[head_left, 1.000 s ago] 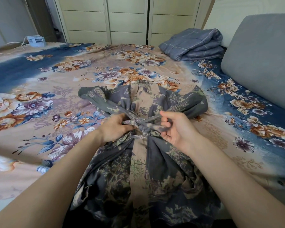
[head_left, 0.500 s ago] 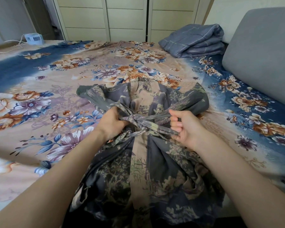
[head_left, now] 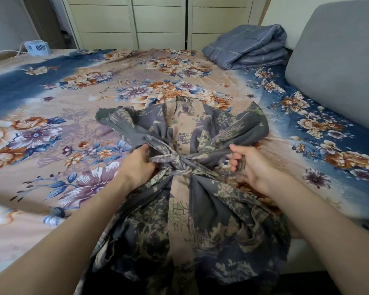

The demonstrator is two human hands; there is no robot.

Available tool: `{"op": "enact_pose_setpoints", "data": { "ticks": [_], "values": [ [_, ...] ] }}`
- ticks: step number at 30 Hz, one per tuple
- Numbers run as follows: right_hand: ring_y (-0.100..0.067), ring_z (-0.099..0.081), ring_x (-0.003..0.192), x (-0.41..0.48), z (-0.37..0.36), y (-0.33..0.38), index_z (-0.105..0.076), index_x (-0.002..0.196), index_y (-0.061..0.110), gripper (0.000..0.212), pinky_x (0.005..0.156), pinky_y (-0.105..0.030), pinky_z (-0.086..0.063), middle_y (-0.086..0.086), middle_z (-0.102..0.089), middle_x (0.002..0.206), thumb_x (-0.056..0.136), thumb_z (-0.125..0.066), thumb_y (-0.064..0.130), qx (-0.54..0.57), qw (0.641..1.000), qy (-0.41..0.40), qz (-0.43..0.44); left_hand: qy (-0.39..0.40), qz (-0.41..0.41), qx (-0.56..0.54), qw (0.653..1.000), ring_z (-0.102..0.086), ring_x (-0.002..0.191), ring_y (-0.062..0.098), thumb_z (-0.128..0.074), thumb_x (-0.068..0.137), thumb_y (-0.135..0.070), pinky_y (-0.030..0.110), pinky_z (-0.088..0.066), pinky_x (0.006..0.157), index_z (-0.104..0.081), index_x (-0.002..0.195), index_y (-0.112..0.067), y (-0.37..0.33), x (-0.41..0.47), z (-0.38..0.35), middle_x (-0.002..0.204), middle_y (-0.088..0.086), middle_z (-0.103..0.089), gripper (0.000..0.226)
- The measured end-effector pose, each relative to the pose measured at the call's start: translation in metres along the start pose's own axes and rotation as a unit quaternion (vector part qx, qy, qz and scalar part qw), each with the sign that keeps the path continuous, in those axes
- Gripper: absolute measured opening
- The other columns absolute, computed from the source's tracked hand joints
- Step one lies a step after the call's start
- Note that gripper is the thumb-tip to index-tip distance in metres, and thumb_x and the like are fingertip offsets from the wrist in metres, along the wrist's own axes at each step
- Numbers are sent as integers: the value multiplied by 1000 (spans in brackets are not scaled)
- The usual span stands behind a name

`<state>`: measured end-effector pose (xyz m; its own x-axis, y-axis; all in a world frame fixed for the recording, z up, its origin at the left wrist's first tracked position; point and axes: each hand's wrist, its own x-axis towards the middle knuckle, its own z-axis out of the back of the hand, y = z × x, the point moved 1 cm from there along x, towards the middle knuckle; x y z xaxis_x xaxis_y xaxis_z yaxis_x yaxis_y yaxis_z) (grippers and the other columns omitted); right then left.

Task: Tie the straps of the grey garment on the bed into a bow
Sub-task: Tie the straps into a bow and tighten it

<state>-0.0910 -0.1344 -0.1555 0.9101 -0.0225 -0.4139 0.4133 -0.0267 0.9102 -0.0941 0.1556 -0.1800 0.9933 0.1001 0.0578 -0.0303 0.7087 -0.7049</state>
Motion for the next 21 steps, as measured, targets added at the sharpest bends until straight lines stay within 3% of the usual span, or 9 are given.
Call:
{"op": "enact_pose_setpoints", "data": {
  "ticks": [3,6,8,11,15,19,21],
  "values": [
    [-16,-61,60,-6,-10,11,-47,60,22,44,74,-34,-46,0,-61,62,100,-55,37,155,987,41,2,-4,-2,9,1000,-69,106,29,-71,85,-29,38,-53,93,-63,122,-22,2,-2,0,113,7,-76,39],
    [-11,-41,42,-8,-18,15,-45,66,19,41,53,-25,-40,4,-44,53,103,-51,36,236,969,66,-9,-11,17,19,1000,-67,108,33,-73,87,-30,37,-51,90,-63,118,-18,8,1,0,114,10,-75,35],
    [-7,-26,34,-9,-17,14,-43,66,20,42,44,-22,-29,9,-31,44,104,-49,35,196,978,67,-20,1,24,26,999,-66,110,36,-73,86,-33,42,-51,95,-62,119,-15,14,2,0,116,13,-74,39],
    [-8,-20,30,-8,-11,6,-40,62,20,44,38,-21,-24,9,-25,38,104,-48,29,129,990,45,-46,13,42,32,999,-64,114,37,-73,83,-35,45,-50,100,-62,121,-13,20,2,-1,120,15,-72,45],
    [-7,-19,29,-7,-8,-2,-39,63,19,43,37,-20,-23,9,-25,38,105,-47,25,51,997,22,-58,12,62,-20,998,-67,106,27,-76,85,-19,32,-49,92,-68,117,-11,22,2,-5,111,11,-75,34],
    [-4,-20,30,-7,0,-9,-54,87,25,22,31,-18,-21,10,-31,43,105,-45,15,-7,1000,6,-27,0,81,-97,992,-72,97,27,-77,80,-12,38,-57,91,-67,110,-13,26,2,-5,100,8,-77,32],
    [-4,-21,31,-6,2,-12,-55,92,28,23,32,-19,-22,9,-32,46,105,-44,13,-10,1000,0,-19,0,88,-101,991,-74,94,26,-78,80,-11,39,-58,90,-67,110,-13,27,1,-4,98,7,-78,32]
  ]
}}
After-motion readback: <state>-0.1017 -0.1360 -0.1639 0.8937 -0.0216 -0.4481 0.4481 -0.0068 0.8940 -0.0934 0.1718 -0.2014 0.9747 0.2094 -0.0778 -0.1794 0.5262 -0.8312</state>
